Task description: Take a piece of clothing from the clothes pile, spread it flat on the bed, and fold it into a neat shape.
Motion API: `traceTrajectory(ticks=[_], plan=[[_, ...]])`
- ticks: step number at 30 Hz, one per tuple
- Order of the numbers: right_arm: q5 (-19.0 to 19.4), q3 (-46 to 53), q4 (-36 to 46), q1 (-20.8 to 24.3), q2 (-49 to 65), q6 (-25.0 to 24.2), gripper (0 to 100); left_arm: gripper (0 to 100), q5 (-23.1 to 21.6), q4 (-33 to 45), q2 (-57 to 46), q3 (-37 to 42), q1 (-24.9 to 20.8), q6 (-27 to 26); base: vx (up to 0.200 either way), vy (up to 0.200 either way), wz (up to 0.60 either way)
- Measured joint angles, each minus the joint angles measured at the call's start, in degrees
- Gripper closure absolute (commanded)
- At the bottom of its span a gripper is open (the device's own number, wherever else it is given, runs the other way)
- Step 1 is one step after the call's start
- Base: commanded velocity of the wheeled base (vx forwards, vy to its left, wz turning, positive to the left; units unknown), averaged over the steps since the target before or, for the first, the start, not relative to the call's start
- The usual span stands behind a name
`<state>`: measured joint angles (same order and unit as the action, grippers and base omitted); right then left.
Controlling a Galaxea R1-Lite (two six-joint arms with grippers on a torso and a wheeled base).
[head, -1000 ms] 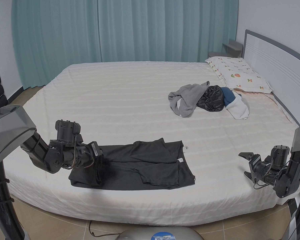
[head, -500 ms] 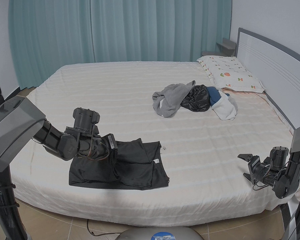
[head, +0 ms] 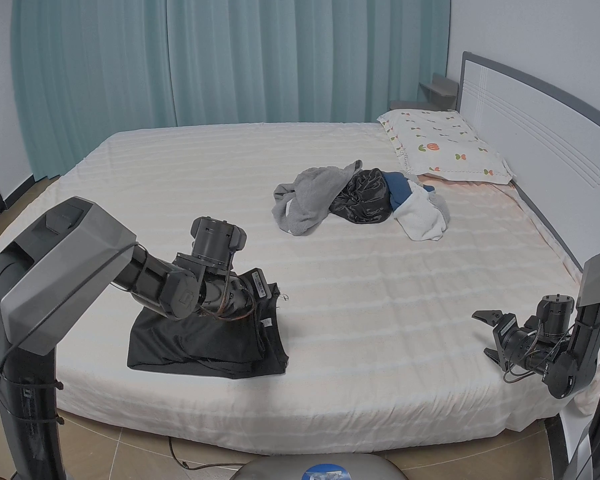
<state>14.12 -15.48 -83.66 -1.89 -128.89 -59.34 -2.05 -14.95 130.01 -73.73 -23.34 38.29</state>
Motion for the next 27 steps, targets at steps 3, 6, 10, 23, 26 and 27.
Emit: traceTrajectory(ticks=[3, 6, 10, 23, 26, 27], plan=[[0.0, 0.0, 0.0, 0.0, 0.0, 0.0, 0, 100, 0.1, 0.2, 0.8, -0.5, -0.5, 0.5, 0.000, 0.000, 0.00], [0.0, 0.0, 0.0, 0.0, 0.0, 0.0, 0, 0, 0.1, 0.3, 1.2, -0.6, -0.6, 0.5, 0.000, 0.000, 0.00], [0.0, 0.0, 0.0, 0.0, 0.0, 0.0, 0, 0, 0.2, 0.7, 1.5, -0.5, -0.6, 0.6, 0.000, 0.000, 0.00], [0.0, 0.2, 0.0, 0.1, -0.1, 0.0, 0, 0, 0.1, 0.7, -1.8, 3.5, 0.9, 3.1, 0.000, 0.000, 0.00], [0.0, 0.3, 0.0, 0.2, -0.1, 0.0, 0, 0, 0.1, 0.5, -4.1, 5.6, 2.5, 3.5, 0.000, 0.000, 0.00], [0.0, 0.3, 0.0, 0.4, -0.1, 0.0, 0, 0, 0.1, 0.4, -4.9, 6.3, 3.1, 3.6, 0.000, 0.000, 0.00]])
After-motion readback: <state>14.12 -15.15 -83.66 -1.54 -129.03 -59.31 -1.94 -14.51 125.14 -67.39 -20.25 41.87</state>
